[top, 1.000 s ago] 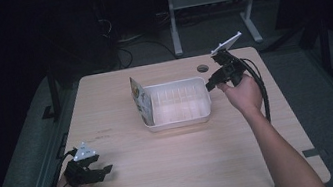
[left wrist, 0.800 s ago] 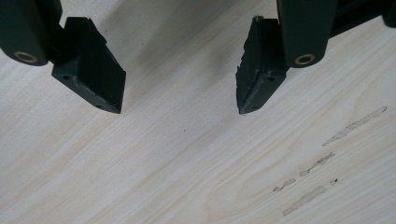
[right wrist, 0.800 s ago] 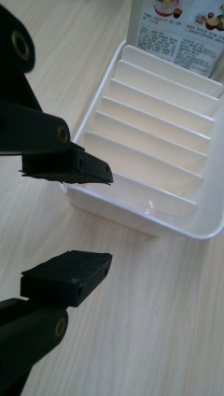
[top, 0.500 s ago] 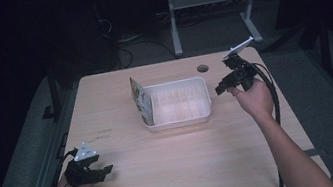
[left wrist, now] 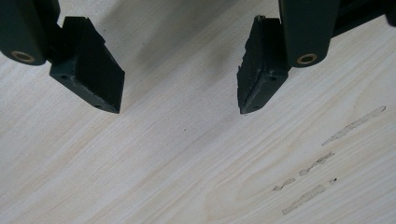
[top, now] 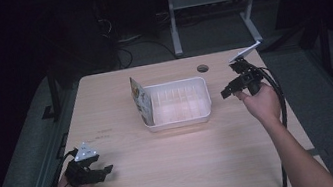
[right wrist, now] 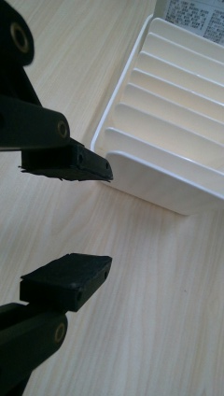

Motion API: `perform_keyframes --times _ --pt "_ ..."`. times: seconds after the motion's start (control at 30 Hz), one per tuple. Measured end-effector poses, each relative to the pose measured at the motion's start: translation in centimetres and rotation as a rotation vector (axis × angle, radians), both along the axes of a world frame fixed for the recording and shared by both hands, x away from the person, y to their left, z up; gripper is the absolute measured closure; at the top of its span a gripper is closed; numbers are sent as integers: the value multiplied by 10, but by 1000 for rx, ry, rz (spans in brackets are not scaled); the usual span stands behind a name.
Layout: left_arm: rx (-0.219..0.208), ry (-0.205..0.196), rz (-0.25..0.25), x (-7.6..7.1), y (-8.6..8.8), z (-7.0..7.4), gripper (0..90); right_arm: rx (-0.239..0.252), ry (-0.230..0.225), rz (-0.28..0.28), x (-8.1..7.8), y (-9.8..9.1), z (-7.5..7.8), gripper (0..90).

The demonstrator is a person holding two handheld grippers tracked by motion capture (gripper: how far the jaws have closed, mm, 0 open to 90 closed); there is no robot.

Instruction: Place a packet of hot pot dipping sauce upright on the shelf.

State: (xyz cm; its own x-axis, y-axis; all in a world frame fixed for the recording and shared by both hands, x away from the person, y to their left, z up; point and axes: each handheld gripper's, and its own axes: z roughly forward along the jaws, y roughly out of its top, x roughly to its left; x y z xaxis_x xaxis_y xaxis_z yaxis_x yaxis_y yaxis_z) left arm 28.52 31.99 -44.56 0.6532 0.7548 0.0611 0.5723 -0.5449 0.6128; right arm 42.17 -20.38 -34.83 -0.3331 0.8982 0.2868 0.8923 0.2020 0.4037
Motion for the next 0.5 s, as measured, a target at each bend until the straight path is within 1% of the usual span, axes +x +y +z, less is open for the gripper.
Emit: perform_keyframes --times 0.5 --pt "3 3 -4 0 -1 -1 311 28 6 -15 -13 -20 -15 470"
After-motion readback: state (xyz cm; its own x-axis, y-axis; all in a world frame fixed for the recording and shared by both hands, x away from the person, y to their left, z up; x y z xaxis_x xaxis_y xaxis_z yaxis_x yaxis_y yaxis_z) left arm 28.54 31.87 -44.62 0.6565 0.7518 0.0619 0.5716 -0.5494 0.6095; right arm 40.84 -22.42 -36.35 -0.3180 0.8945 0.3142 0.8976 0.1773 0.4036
